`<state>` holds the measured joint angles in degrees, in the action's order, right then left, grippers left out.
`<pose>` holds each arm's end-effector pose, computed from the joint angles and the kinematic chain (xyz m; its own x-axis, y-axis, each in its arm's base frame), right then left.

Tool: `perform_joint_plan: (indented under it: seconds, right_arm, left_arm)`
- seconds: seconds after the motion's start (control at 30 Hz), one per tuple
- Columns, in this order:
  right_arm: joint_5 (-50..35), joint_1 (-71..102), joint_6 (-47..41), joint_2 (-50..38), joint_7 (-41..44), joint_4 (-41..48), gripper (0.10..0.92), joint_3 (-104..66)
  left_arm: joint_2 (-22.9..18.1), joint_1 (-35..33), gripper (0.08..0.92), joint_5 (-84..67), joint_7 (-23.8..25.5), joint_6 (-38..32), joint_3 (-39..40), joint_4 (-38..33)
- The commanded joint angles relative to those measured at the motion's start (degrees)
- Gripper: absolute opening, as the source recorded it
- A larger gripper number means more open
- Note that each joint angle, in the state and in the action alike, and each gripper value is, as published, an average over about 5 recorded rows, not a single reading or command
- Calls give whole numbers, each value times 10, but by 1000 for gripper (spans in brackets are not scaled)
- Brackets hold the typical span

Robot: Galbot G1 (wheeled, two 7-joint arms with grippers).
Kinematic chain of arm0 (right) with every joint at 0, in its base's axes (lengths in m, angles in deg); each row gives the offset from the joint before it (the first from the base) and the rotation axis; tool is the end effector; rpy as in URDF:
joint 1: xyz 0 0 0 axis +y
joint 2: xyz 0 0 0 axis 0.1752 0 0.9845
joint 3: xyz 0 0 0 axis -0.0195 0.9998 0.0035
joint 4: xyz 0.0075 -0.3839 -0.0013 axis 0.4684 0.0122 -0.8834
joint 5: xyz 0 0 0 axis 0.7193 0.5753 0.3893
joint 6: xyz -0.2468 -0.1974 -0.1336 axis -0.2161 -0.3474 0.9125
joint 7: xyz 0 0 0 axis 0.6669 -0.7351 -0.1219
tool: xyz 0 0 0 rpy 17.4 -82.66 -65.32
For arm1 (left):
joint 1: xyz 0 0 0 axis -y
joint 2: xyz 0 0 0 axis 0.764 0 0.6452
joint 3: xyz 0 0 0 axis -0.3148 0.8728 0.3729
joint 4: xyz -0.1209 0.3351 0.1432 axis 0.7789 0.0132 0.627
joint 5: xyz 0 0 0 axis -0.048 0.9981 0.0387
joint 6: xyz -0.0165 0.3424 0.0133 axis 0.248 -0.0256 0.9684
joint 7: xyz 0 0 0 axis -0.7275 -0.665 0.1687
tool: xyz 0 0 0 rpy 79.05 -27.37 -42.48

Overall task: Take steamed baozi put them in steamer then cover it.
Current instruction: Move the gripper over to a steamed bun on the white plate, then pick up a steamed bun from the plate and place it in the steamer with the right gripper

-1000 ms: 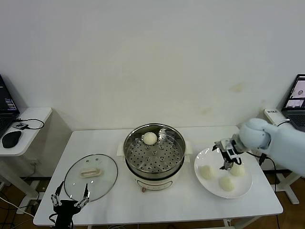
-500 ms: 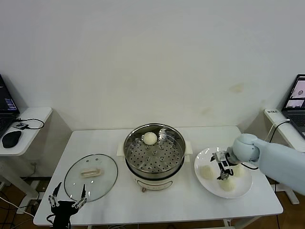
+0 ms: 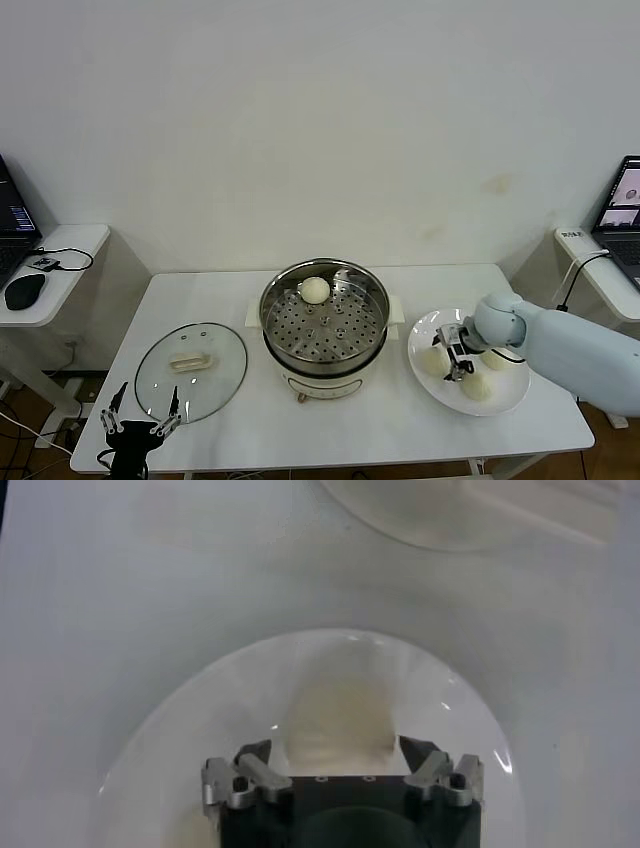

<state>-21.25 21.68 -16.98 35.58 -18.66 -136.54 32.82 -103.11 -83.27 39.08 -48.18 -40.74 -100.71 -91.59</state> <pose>0.4692 -0.1502 -0.2544 -0.2223 -0.1261 0.9668 -0.9607 -0.1407 -0.2392 0.0803 0.1095 -0.3545 -0.9767 -0.1516 0.1517 -0.0851 0.9233 0.3745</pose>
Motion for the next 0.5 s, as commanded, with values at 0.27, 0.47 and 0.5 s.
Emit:
perform_joint_plan:
  seconds: [0.27, 0.47, 0.5]
  right_arm:
    - [-26, -32, 6, -28, 45, -24, 622, -21]
    - [-73, -116, 5, -87, 70, -74, 611, -14]
    - [-84, -134, 3, -97, 74, -84, 611, -9]
  left_arm:
    - [-1, 1, 823, 1, -1, -1, 5, -4]
    - [1, 4, 823, 1, 0, -1, 10, -9]
    - [2, 4, 823, 1, 0, 0, 11, -10]
